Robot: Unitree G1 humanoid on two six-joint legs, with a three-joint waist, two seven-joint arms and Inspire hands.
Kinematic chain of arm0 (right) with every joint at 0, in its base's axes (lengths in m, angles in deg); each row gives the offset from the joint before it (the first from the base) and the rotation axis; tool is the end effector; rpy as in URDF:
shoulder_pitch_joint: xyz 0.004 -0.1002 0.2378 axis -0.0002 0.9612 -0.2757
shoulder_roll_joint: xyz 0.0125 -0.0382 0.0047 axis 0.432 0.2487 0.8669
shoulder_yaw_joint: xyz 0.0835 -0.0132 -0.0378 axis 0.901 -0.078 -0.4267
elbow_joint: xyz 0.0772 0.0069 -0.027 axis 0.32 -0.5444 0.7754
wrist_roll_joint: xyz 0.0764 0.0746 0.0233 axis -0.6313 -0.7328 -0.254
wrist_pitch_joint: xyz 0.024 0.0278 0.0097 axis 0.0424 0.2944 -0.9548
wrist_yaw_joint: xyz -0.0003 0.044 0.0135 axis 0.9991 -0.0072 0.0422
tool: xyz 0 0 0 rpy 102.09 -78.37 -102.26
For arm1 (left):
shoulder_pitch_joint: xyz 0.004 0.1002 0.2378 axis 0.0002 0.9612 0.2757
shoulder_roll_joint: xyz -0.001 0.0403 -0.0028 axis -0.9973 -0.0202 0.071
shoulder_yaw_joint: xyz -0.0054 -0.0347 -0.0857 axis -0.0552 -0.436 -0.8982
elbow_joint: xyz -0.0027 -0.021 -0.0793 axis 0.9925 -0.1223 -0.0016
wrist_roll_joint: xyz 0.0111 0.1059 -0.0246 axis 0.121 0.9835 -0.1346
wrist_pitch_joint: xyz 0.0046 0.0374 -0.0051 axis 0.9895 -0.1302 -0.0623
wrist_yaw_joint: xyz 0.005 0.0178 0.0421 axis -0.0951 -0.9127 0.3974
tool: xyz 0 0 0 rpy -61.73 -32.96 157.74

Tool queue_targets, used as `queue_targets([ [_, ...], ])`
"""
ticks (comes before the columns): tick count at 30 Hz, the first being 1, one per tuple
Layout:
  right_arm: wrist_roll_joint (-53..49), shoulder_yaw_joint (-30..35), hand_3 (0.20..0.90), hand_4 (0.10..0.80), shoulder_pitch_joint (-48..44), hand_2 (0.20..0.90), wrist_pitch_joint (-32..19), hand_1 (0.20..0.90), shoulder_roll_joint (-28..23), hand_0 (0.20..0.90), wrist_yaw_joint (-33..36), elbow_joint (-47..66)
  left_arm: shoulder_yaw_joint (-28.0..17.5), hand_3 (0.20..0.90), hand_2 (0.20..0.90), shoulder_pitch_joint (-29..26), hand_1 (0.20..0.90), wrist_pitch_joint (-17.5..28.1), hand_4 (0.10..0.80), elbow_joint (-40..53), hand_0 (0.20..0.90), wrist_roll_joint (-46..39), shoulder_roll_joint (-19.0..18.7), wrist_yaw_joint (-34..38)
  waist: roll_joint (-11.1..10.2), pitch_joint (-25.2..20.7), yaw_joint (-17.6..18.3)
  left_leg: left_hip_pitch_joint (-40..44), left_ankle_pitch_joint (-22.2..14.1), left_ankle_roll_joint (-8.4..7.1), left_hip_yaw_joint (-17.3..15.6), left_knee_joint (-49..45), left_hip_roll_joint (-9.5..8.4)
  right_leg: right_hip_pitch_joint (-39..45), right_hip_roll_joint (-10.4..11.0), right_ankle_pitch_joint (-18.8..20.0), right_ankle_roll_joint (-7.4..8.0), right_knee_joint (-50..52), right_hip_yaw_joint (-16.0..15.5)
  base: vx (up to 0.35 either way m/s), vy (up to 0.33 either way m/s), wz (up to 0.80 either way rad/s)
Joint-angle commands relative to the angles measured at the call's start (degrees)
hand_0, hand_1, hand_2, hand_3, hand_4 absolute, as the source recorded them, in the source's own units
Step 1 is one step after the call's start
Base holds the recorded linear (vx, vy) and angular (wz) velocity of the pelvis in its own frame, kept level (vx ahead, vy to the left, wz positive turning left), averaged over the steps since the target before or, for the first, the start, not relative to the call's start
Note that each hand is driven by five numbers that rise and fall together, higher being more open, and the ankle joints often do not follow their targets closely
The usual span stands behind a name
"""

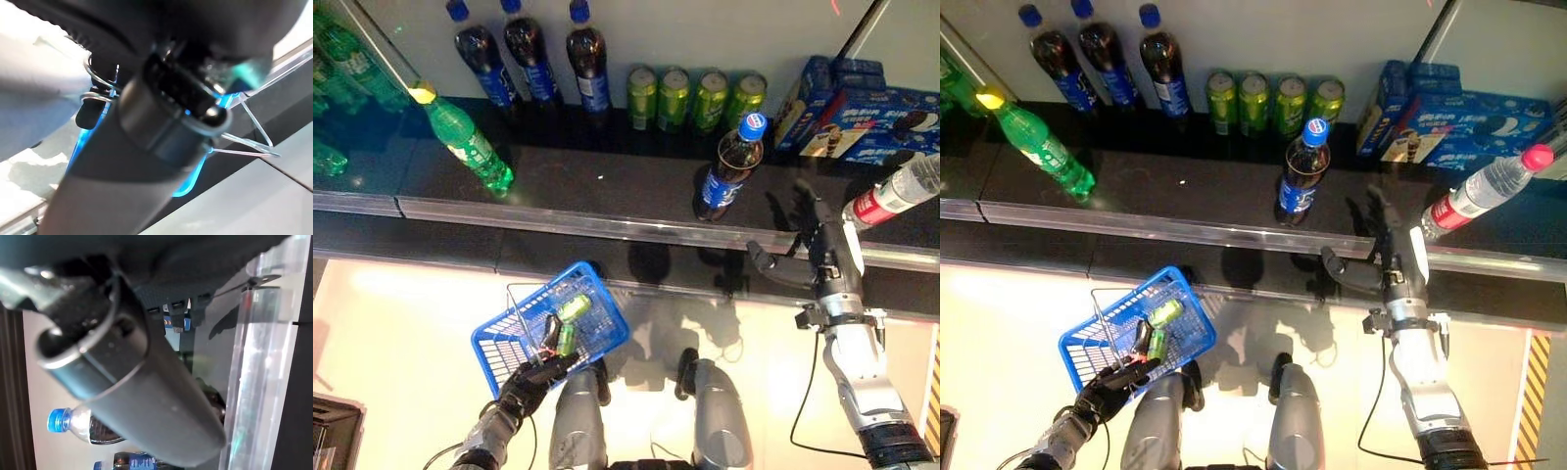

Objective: Pick up the drink and place into the basket.

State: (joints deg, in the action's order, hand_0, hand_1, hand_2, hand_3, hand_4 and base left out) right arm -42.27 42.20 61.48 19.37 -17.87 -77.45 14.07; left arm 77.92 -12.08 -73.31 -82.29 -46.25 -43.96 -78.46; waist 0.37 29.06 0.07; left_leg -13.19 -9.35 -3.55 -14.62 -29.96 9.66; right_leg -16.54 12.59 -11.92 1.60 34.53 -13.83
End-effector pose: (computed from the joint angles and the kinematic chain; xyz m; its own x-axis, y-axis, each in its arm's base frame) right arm 0.2181 -0.2514 0.0806 0.9598 -0.0821 0.2686 0.1538 0.9537 -0.2583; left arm 0.1445 0.2579 -0.0785 0.7448 -0.0071 -0.6673 -0.3618 0.8359 -0.4127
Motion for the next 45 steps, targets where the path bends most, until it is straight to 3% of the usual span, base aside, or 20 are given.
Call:
queue_targets([
  [1, -2.64, 6.14, 0.9, 0.8, 0.14, 0.9, -3.09, 0.9, 0.13, 0.9, -0.53, 6.73, 3.86, 0.2, 0.3, 14.09, 0.3, -0.61, 0.1, 3.92, 0.3, 5.75, -0.4, -7.13, -0.21, -6.93, -1.72, -5.5, 9.42, 2.29, 1.35, -2.44, 0.26, 4.1, -0.82, 7.17, -0.22, -5.48, -2.11, 0.204, 0.002, -0.01],
  [15, 0.36, 4.7, 0.9, 0.8, 1.9, 0.9, 1.33, 0.9, 0.7, 0.9, -2.48, 6.33, 3.1, 0.2, 0.3, 20.16, 0.3, -1.23, 0.1, 2.5, 0.3, 12.48, 0.37, -8.15, 0.64, -11.94, -3.47, -0.19, 11.54, 2.08, 1.59, 1.07, -1.53, 9.98, -1.2, 8.42, 0.27, -7.96, -2.64, 0.162, 0.019, 0.05],
  [18, 2.7, 4.39, 0.9, 0.8, 3.42, 0.9, 1.17, 0.9, 2.26, 0.9, -1.24, 5.84, 2.65, 0.2, 0.3, 20.66, 0.3, -1.18, 0.1, 3.06, 0.3, 12.63, 0.78, -8.32, 0.39, -12.84, -3.19, 1.83, 11.71, 1.85, 1.67, 4.95, -2.47, 10.87, -1.72, 9.6, 1.12, -10.79, -1.74, 0.017, 0.023, 0.01],
  [21, 4.52, 4.92, 0.9, 0.8, 8.38, 0.9, 1.8, 0.9, 4.43, 0.9, -0.07, 4.54, 2.12, 0.2, 0.3, 22.14, 0.3, -0.68, 0.1, 5.32, 0.3, 12.12, 1.58, -7.95, -0.37, -14.1, -2.57, 4.48, 11.87, 1.41, 1.12, 10.57, -3.54, 12.0, -1.74, 11.82, 2.96, -15.4, -0.78, -0.067, 0.021, -0.04],
  [26, 5.15, 6.53, 0.9, 0.8, 15.98, 0.9, -0.21, 0.9, 6.78, 0.9, -1.5, -1.67, 0.85, 0.2, 0.3, 22.49, 0.3, 0.3, 0.1, 7.18, 0.3, 10.61, 1.5, -8.08, -1.27, -16.19, -0.77, 7.98, 14.74, -0.13, -0.16, 19.17, -2.54, 13.87, -2.06, 14.09, 4.92, -22.17, -0.13, -0.139, 0.013, -0.12],
  [32, 4.6, 3.42, 0.9, 0.8, 17.65, 0.9, 6.24, 0.9, 9.05, 0.9, -3.52, -19.85, 1.21, 0.2, 0.3, 18.12, 0.3, 2.42, 0.1, 4.51, 0.3, 11.72, 0.56, -5.77, -1.86, -18.38, 0.4, 12.31, 16.68, -1.89, -3.48, 27.53, -1.01, 17.45, -1.91, 15.43, 6.27, -29.08, -1.64, -0.125, 0.002, -0.14],
  [33, 5.07, 2.09, 0.9, 0.8, 16.59, 0.9, 10.41, 0.9, 9.58, 0.9, -5.46, -27.43, 1.8, 0.2, 0.3, 16.46, 0.3, 2.81, 0.1, 3.22, 0.3, 12.7, 0.38, -5.6, -2.0, -18.87, 0.12, 13.36, 16.36, -2.02, -3.8, 28.61, -1.22, 18.11, -1.8, 15.63, 6.41, -30.29, -2.14, -0.123, -0.008, -0.04],
  [36, 4.29, 0.44, 0.9, 0.8, 13.33, 0.9, 16.28, 0.9, 11.58, 0.9, -8.69, -41.5, 3.16, 0.2, 0.3, 13.28, 0.3, 3.32, 0.1, 0.67, 0.3, 13.87, 0.64, -5.34, -2.02, -19.84, -0.64, 14.81, 15.47, -1.82, -4.11, 29.89, -1.64, 19.0, -1.68, 16.03, 6.41, -31.98, -2.94, -0.08, -0.004, -0.05],
  [39, 4.82, -0.53, 0.9, 0.8, 10.66, 0.9, 16.62, 0.9, 13.17, 0.9, -12.15, -54.87, 3.87, 0.2, 0.3, 10.81, 0.3, 3.22, 0.1, -1.08, 0.3, 14.73, 0.84, -5.31, -1.96, -20.96, -1.51, 16.27, 14.74, -1.74, -4.74, 31.07, -2.12, 20.15, -1.5, 16.28, 6.52, -33.38, -3.74, -0.03, 0.004, 0.0],
  [42, 4.63, -0.49, 0.9, 0.8, 8.78, 0.9, 22.03, 0.9, 14.04, 0.9, -12.21, -60.99, 4.08, 0.2, 0.3, 9.19, 0.3, 2.77, 0.1, -2.45, 0.3, 16.3, 1.14, -4.89, -1.68, -22.37, -1.9, 17.68, 14.04, -1.5, -5.2, 32.05, -2.66, 21.14, -1.6, 16.08, 6.47, -34.15, -3.86, 0.0, 0.0, 0.0],
  [45, 4.39, -0.9, 0.9, 0.8, 7.83, 0.9, 23.63, 0.9, 13.87, 0.9, -12.27, -62.54, 4.4, 0.2, 0.3, 8.51, 0.3, 1.85, 0.1, -2.38, 0.3, 16.03, 0.93, -4.79, -1.34, -23.34, -2.02, 18.68, 13.39, -1.15, -5.44, 32.63, -3.11, 21.59, -1.69, 15.74, 6.41, -34.32, -3.92, 0.0, 0.0, 0.0],
])
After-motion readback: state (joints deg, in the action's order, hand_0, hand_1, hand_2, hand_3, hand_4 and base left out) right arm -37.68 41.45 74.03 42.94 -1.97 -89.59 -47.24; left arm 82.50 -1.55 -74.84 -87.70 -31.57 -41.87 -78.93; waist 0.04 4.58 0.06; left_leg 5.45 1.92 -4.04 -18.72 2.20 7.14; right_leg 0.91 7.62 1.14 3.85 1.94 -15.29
